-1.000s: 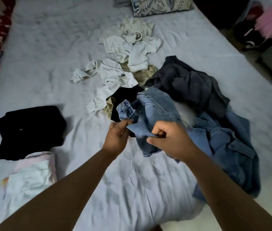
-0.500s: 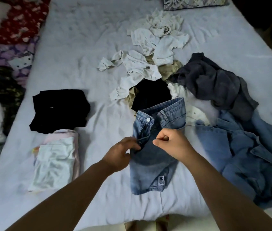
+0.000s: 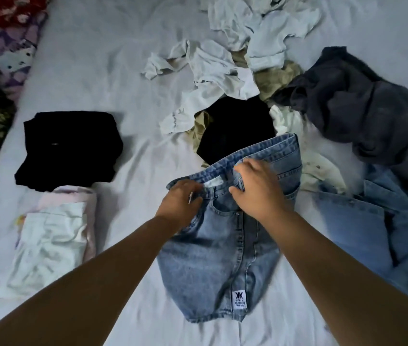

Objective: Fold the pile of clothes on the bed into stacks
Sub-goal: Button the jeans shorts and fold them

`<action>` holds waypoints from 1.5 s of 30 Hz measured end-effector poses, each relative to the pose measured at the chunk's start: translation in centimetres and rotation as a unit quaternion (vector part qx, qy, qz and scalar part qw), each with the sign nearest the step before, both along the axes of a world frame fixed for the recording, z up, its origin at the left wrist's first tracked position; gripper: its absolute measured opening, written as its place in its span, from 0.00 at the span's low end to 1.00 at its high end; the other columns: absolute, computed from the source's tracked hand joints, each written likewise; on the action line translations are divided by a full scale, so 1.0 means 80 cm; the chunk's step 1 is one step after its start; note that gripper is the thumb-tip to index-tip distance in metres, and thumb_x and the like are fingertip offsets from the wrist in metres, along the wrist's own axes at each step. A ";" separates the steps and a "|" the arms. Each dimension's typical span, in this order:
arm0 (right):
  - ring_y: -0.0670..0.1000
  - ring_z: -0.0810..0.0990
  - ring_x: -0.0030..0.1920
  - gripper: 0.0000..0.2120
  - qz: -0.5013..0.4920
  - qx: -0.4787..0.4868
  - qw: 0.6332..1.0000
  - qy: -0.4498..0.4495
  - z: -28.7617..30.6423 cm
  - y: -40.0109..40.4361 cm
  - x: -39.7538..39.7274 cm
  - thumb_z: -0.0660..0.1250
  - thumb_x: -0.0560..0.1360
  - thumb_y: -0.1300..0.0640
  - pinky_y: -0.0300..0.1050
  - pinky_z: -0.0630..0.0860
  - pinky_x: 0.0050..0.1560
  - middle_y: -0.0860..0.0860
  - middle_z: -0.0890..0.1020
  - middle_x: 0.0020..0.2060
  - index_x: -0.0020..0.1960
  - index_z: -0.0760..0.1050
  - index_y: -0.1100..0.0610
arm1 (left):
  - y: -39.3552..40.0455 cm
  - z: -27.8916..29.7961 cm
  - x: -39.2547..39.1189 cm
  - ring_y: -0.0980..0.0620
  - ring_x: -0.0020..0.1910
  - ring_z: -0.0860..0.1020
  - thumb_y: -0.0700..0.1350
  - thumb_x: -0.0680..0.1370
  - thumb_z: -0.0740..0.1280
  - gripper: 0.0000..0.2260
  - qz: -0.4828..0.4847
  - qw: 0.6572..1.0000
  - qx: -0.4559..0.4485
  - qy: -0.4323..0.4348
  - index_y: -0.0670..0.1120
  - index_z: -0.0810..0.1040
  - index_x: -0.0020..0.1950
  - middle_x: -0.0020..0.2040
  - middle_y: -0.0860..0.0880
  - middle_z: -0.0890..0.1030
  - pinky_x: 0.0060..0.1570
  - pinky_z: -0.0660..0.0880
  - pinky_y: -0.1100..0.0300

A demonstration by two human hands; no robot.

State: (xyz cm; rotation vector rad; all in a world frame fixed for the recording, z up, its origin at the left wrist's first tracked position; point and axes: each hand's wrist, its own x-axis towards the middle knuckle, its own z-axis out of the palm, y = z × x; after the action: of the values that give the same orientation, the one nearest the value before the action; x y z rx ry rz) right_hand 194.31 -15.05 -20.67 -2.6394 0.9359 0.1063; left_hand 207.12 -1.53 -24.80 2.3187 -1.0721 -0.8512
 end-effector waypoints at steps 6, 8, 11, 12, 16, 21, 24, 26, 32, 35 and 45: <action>0.57 0.45 0.76 0.33 0.023 -0.022 0.995 0.095 -0.040 -0.035 0.027 0.63 0.77 0.47 0.61 0.43 0.72 0.53 0.57 0.75 0.76 0.51 0.54 | -0.088 -0.044 0.014 0.45 0.68 0.68 0.41 0.78 0.64 0.18 -0.017 0.999 -0.029 -0.002 0.43 0.71 0.69 0.68 0.43 0.70 0.66 0.62 0.59; 0.57 0.50 0.75 0.33 0.008 -0.020 0.994 0.107 -0.044 -0.037 0.016 0.63 0.77 0.48 0.62 0.41 0.72 0.53 0.62 0.72 0.75 0.51 0.54 | -0.108 -0.060 0.011 0.45 0.71 0.64 0.43 0.79 0.63 0.21 -0.022 1.000 -0.004 -0.003 0.44 0.67 0.72 0.72 0.43 0.66 0.69 0.62 0.56; 0.56 0.58 0.72 0.29 0.003 -0.040 0.994 0.098 -0.045 -0.035 -0.008 0.63 0.77 0.52 0.62 0.41 0.72 0.51 0.66 0.69 0.74 0.55 0.53 | -0.125 -0.075 -0.001 0.45 0.73 0.59 0.47 0.80 0.61 0.25 -0.056 0.996 0.052 -0.042 0.47 0.57 0.76 0.75 0.45 0.61 0.70 0.59 0.50; 0.55 0.59 0.71 0.27 0.000 -0.043 0.995 0.091 -0.044 -0.034 -0.017 0.63 0.77 0.53 0.61 0.40 0.72 0.51 0.67 0.68 0.73 0.57 0.53 | -0.128 -0.077 -0.006 0.45 0.73 0.59 0.49 0.80 0.60 0.26 -0.058 0.994 0.066 -0.060 0.47 0.55 0.77 0.75 0.46 0.60 0.70 0.58 0.50; 0.54 0.65 0.66 0.16 -0.012 -0.037 0.996 0.075 -0.035 -0.030 -0.044 0.61 0.77 0.53 0.58 0.40 0.72 0.50 0.74 0.59 0.65 0.68 0.52 | -0.129 -0.065 -0.018 0.42 0.64 0.71 0.53 0.79 0.62 0.21 -0.027 0.992 0.070 -0.098 0.50 0.67 0.71 0.65 0.44 0.74 0.59 0.68 0.51; 0.54 0.70 0.58 0.09 -0.018 -0.057 0.996 0.066 -0.020 -0.020 -0.084 0.63 0.76 0.49 0.56 0.41 0.68 0.49 0.76 0.43 0.47 0.77 0.53 | -0.111 -0.029 -0.030 0.39 0.48 0.76 0.51 0.81 0.59 0.12 -0.049 0.987 0.060 -0.144 0.43 0.75 0.50 0.47 0.39 0.78 0.40 0.68 0.54; 0.57 0.77 0.41 0.13 -0.008 -0.104 0.993 0.048 -0.013 -0.007 -0.108 0.79 0.60 0.52 0.56 0.53 0.62 0.48 0.74 0.26 0.28 0.75 0.53 | -0.087 -0.004 -0.024 0.37 0.47 0.76 0.48 0.81 0.58 0.11 -0.020 0.990 0.036 -0.135 0.40 0.71 0.48 0.47 0.36 0.77 0.40 0.66 0.53; 0.57 0.77 0.35 0.16 -0.008 -0.127 0.991 0.046 -0.010 0.000 -0.124 0.82 0.52 0.55 0.56 0.57 0.58 0.48 0.72 0.23 0.23 0.73 0.52 | -0.065 0.013 -0.017 0.36 0.46 0.75 0.47 0.81 0.57 0.10 0.017 0.993 0.027 -0.110 0.41 0.68 0.45 0.46 0.36 0.77 0.40 0.67 0.53; 0.57 0.67 0.60 0.12 -0.015 -0.115 0.993 -0.035 0.039 0.033 -0.154 0.80 0.56 0.60 0.60 0.57 0.63 0.56 0.79 0.58 0.29 0.77 0.54 | 0.031 0.071 0.012 0.38 0.45 0.74 0.47 0.79 0.59 0.13 0.106 0.988 0.049 -0.097 0.44 0.66 0.36 0.41 0.38 0.75 0.39 0.64 0.55; 0.61 0.64 0.65 0.08 -0.050 -0.081 0.991 -0.099 0.072 0.049 -0.158 0.76 0.63 0.61 0.66 0.64 0.61 0.61 0.71 0.68 0.32 0.76 0.56 | 0.076 0.112 0.011 0.38 0.42 0.74 0.47 0.78 0.61 0.15 0.146 0.982 0.021 -0.118 0.42 0.67 0.33 0.38 0.37 0.76 0.37 0.65 0.55; 0.56 0.77 0.43 0.03 -0.110 0.162 0.951 -0.237 0.195 0.070 -0.142 0.69 0.73 0.63 0.42 0.68 0.41 0.54 0.79 0.40 0.42 0.76 0.57 | 0.155 0.224 -0.014 0.51 0.38 0.74 0.39 0.71 0.67 0.08 0.349 0.862 -0.331 0.163 0.36 0.72 0.34 0.38 0.46 0.78 0.42 0.71 0.57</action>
State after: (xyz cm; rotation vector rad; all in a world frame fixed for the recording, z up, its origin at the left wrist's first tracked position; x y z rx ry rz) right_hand 182.92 -9.48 -5.03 -2.1026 0.9356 -0.3798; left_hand 205.99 10.84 -6.88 1.6753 -0.2447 -0.4483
